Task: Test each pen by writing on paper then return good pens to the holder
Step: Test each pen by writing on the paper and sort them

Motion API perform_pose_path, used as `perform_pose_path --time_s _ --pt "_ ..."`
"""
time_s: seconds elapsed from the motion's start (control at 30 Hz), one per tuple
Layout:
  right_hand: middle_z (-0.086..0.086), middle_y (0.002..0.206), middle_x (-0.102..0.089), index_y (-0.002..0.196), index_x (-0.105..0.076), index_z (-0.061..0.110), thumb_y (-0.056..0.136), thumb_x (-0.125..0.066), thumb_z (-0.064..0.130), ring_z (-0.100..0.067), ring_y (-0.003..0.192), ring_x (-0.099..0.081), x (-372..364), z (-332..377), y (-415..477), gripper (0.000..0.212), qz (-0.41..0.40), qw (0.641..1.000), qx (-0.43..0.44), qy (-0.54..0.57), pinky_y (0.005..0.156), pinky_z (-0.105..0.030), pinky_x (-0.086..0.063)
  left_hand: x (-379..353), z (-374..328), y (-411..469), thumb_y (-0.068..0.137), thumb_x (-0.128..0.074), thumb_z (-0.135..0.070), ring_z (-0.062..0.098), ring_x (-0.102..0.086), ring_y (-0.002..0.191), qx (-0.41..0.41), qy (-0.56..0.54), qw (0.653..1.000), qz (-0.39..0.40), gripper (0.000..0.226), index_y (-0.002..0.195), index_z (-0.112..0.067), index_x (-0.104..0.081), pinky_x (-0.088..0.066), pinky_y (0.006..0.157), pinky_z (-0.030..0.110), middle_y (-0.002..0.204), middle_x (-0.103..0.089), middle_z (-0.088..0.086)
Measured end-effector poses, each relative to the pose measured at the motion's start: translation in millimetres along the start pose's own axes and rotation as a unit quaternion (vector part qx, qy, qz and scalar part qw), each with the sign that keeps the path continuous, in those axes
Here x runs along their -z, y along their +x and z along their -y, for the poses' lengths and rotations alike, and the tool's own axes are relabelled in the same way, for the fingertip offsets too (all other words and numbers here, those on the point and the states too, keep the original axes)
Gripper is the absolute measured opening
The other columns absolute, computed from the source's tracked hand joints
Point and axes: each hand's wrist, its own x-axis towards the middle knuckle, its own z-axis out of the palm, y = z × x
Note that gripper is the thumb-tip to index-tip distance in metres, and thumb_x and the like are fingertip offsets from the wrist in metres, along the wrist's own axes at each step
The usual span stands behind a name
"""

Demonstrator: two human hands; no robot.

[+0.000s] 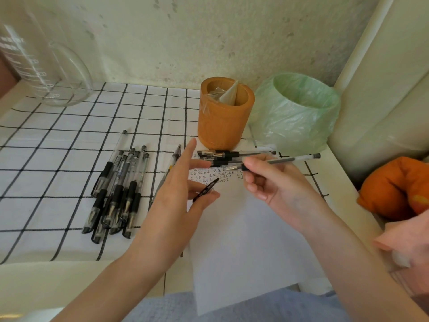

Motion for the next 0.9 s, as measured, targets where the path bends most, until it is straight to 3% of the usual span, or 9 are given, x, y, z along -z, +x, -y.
perform_pose_path --time_s 0.17,0.37,0.5,0.6,0.67,0.77,0.9 --pt "-0.003 0.054 -0.052 0.066 -0.059 0.012 0.083 -0.063 0.009 -0.011 0.045 -0.045 0.3 -0.4 -3.1 0.018 -0.003 0.997 -0.02 -0.071 0.038 -0.016 -0.027 -2.0 -3.9 -1.0 0.082 -0.062 -0.018 0.007 -0.064 0.091 -0.002 -0.01 1.0 0.002 0.082 0.144 -0.033 -0.011 -0.045 0.088 0.013 0.123 -0.05 -0.016" --pt "-0.003 0.055 -0.058 0.075 -0.065 0.008 0.075 -0.068 0.016 -0.011 0.046 -0.05 -6.1 -3.8 -3.1 0.009 0.059 0.991 -0.034 -0.111 0.038 -0.015 -0.032 -2.5 -3.0 -2.9 0.081 -0.064 -0.017 0.002 -0.063 0.087 -0.033 0.013 0.999 0.018 0.082 0.145 -0.029 -0.014 -0.045 0.083 0.008 0.121 -0.051 -0.014" --pt "-0.005 0.062 -0.067 0.083 -0.068 0.004 0.073 -0.066 0.022 -0.01 0.05 -0.057 -6.2 -3.4 -4.1 0.02 0.081 0.991 -0.041 -0.096 0.041 -0.015 -0.037 -1.9 -1.1 -2.6 0.08 -0.066 -0.013 0.001 -0.063 0.085 -0.026 0.017 0.999 0.016 0.072 0.14 -0.027 -0.029 -0.046 0.079 0.007 0.115 -0.054 -0.014" --pt "-0.007 0.065 -0.07 0.087 -0.067 -0.001 0.073 -0.065 0.02 -0.011 0.053 -0.06 -5.9 -4.3 -3.9 0.025 0.089 0.992 -0.031 -0.083 0.043 -0.016 -0.039 2.1 0.1 -2.1 0.079 -0.068 -0.017 0.0 -0.064 0.082 0.003 0.038 0.999 0.009 0.034 0.112 -0.024 -0.061 -0.05 0.077 0.012 0.098 -0.067 -0.011" --pt "-0.009 0.066 -0.07 0.086 -0.068 0.0 0.073 -0.066 0.016 -0.013 0.052 -0.06 -6.5 -5.4 -3.6 0.021 0.095 0.992 -0.023 -0.084 0.044 -0.017 -0.04 4.2 1.4 -2.6 0.08 -0.065 -0.023 0.002 -0.066 0.068 0.044 0.038 0.998 0.021 0.009 0.089 -0.02 -0.068 -0.053 0.068 0.022 0.072 -0.069 -0.011" --pt "-0.011 0.067 -0.071 0.081 -0.07 0.005 0.071 -0.069 0.017 -0.015 0.051 -0.06 -5.6 -6.0 -3.0 0.016 0.087 0.989 -0.014 -0.117 0.043 -0.019 -0.042 3.5 -0.1 -5.1 0.084 -0.059 -0.03 0.009 -0.061 0.051 0.05 0.045 0.997 0.047 0.016 0.074 -0.019 -0.063 -0.05 0.053 0.025 0.065 -0.063 -0.007" --pt "-0.01 0.064 -0.069 0.081 -0.07 0.006 0.07 -0.071 0.02 -0.013 0.044 -0.052 -4.4 -7.4 -2.5 0.017 0.076 0.985 -0.008 -0.152 0.042 -0.019 -0.04 3.0 0.0 -6.1 0.086 -0.055 -0.032 0.005 -0.052 0.055 0.001 0.109 0.993 0.034 0.021 0.067 -0.022 -0.056 -0.039 0.052 0.015 0.054 -0.05 -0.011"
